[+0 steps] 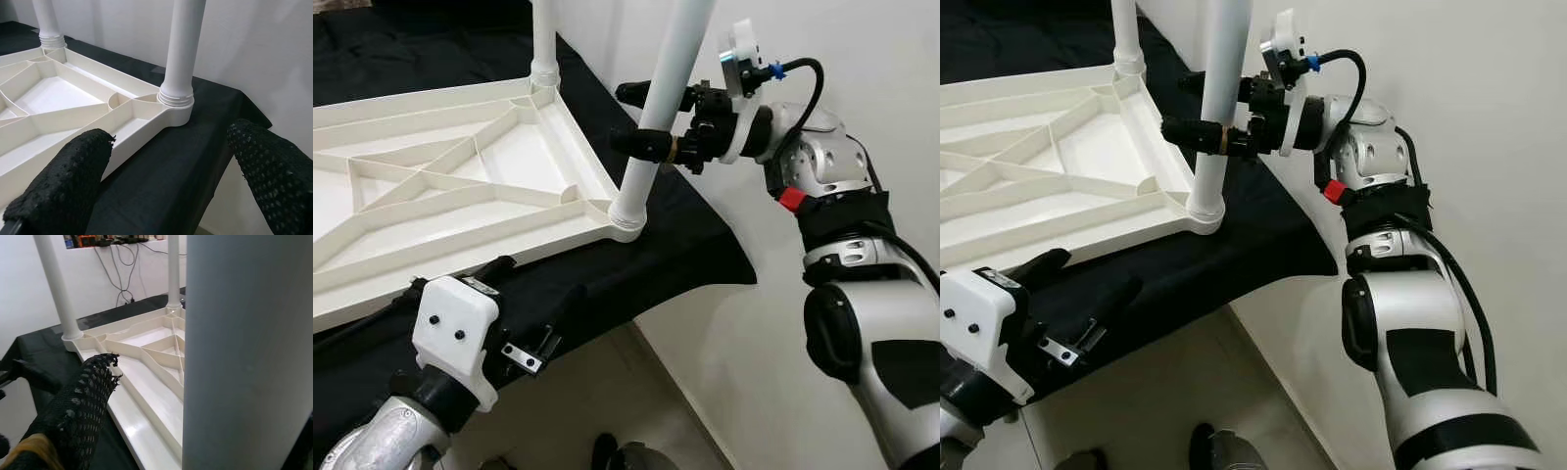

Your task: Building children table

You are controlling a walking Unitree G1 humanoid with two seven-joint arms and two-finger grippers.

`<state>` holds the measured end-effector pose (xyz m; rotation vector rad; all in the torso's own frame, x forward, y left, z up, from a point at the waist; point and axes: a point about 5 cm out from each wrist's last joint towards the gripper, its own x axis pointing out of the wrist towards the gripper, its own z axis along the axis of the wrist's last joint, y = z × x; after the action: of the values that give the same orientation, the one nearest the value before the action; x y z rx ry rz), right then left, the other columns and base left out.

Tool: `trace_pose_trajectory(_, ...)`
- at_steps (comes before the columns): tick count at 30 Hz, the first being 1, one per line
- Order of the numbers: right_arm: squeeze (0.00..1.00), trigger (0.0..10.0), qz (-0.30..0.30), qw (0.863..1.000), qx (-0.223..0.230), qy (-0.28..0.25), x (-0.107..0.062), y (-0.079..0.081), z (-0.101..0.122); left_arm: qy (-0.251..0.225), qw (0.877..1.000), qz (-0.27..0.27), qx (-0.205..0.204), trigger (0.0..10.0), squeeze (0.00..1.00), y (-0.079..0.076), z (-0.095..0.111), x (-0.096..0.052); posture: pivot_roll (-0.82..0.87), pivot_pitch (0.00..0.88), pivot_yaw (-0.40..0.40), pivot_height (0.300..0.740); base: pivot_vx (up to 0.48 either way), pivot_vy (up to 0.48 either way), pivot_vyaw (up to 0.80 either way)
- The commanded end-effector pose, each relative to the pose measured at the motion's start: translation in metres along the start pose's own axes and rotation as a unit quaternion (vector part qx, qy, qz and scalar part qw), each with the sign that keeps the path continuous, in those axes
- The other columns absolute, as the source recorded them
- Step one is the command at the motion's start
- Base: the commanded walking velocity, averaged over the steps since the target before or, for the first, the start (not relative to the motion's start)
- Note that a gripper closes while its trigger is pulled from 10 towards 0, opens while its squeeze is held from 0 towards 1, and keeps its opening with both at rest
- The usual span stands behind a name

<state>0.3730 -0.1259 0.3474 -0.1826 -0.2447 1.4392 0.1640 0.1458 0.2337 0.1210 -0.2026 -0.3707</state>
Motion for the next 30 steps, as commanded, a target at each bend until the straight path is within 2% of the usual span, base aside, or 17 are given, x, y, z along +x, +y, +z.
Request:
trace_pose_trajectory(1, 0.0, 0.0, 0.027, 1.0, 0.008, 0.0, -0.006, 0.002, -0.003, 0.007, 1.0, -0.006, -0.001, 10.0, 0.0, -0.001, -0.001, -0.001, 0.12, 0.272, -0.174, 0.74, 0.0, 0.0, 0.0)
trace_pose_trajectory(7, 0.0, 0.0, 0.045, 0.999, 0.022, 0.004, -0.014, 0.004, -0.009, 0.006, 1.0, -0.007, -0.002, 10.0, 0.0, -0.001, -0.001, -0.001, 0.11, 0.272, -0.174, 0.74, 0.0, 0.0, 0.0)
trace_pose_trajectory(10, 0.0, 0.0, 0.033, 0.999, 0.031, 0.002, -0.016, 0.003, -0.012, 0.006, 1.0, -0.007, -0.003, 10.0, 0.0, -0.001, -0.001, -0.001, 0.09, 0.271, -0.172, 0.74, 0.0, 0.0, 0.0)
trace_pose_trajectory(14, 0.0, 0.0, -0.024, 0.997, 0.069, -0.031, -0.005, 0.005, -0.03, 0.006, 1.0, -0.006, -0.006, 10.0, 0.0, -0.001, -0.001, -0.001, 0.07, 0.27, -0.181, 0.74, 0.0, 0.0, 0.0)
trace_pose_trajectory(15, 0.0, 0.0, -0.092, 0.992, 0.083, -0.02, 0.008, 0.005, -0.044, 0.005, 1.0, -0.007, -0.009, 10.0, 0.0, -0.001, 0.0, -0.001, 0.06, 0.267, -0.175, 0.74, 0.0, 0.0, 0.0)
trace_pose_trajectory(16, 0.0, 0.0, -0.233, 0.969, 0.083, 0.014, 0.019, 0.003, -0.063, 0.007, 1.0, -0.008, -0.01, 10.0, 0.0, -0.001, -0.001, -0.002, 0.06, 0.268, -0.174, 0.74, 0.0, 0.0, 0.0)
trace_pose_trajectory(17, 0.0, 0.0, -0.397, 0.914, 0.066, 0.057, 0.018, -0.001, -0.078, 0.008, 1.0, -0.009, -0.01, 10.0, 0.0, -0.001, -0.001, -0.001, 0.05, 0.267, -0.168, 0.74, 0.0, 0.0, 0.0)
trace_pose_trajectory(18, 0.0, 0.0, -0.397, 0.914, 0.066, 0.057, 0.018, -0.001, -0.078, 0.008, 1.0, -0.009, -0.01, 10.0, 0.0, -0.001, -0.001, -0.001, 0.05, 0.267, -0.168, 0.74, 0.0, 0.0, 0.0)
trace_pose_trajectory(19, 0.0, 0.0, -0.536, 0.838, 0.067, 0.08, 0.002, 0.006, -0.093, 0.007, 1.0, -0.007, -0.011, 10.0, 0.0, 0.001, 0.0, -0.001, 0.03, 0.28, -0.167, 0.74, 0.0, 0.0, 0.0)
trace_pose_trajectory(20, 0.0, 0.0, -0.573, 0.812, 0.036, 0.107, -0.007, 0.021, -0.101, 0.005, 1.0, -0.005, -0.012, 10.0, 0.0, 0.002, 0.001, -0.001, 0.02, 0.284, -0.156, 0.74, 0.0, 0.0, 0.0)
trace_pose_trajectory(21, 0.0, 0.0, -0.564, 0.816, 0.071, 0.107, -0.006, 0.049, -0.105, -0.004, 1.0, 0.008, -0.016, 10.0, 0.0, 0.007, 0.004, -0.001, 0.03, 0.267, -0.146, 0.74, 0.0, 0.0, 0.0)
trace_pose_trajectory(23, 0.0, 0.0, -0.564, 0.816, 0.071, 0.107, -0.006, 0.049, -0.105, -0.004, 1.0, 0.008, -0.016, 10.0, 0.0, 0.007, 0.004, -0.001, 0.03, 0.267, -0.146, 0.74, 0.0, 0.0, 0.0)
trace_pose_trajectory(24, 0.0, 0.0, -0.54, 0.832, 0.072, 0.104, -0.001, 0.053, -0.104, 0.0, 1.0, 0.015, -0.017, 10.0, 0.0, 0.007, 0.003, -0.002, 0.01, 0.251, -0.144, 0.74, 0.0, 0.0, 0.0)
trace_pose_trajectory(25, 0.0, 0.0, -0.54, 0.832, 0.072, 0.104, -0.001, 0.053, -0.104, 0.0, 1.0, 0.015, -0.017, 10.0, 0.0, 0.007, 0.003, -0.002, 0.01, 0.251, -0.144, 0.74, 0.0, 0.0, 0.0)
trace_pose_trajectory(27, 0.0, 0.0, -0.518, 0.847, 0.065, 0.1, 0.005, 0.05, -0.102, 0.003, 1.0, 0.017, -0.015, 10.0, 0.0, 0.007, 0.002, -0.002, 0.03, 0.241, -0.16, 0.74, 0.0, 0.0, 0.0)
trace_pose_trajectory(28, 0.0, 0.0, -0.518, 0.847, 0.065, 0.1, 0.005, 0.05, -0.102, 0.003, 1.0, 0.017, -0.015, 10.0, 0.0, 0.007, 0.002, -0.002, 0.03, 0.241, -0.16, 0.74, 0.0, 0.0, 0.0)
trace_pose_trajectory(30, 0.0, 0.0, -0.501, 0.858, 0.06, 0.096, 0.013, 0.044, -0.1, -0.003, 1.0, 0.02, -0.013, 10.0, 0.0, 0.009, 0.004, -0.001, 0.05, 0.239, -0.154, 0.74, 0.0, 0.0, 0.0)
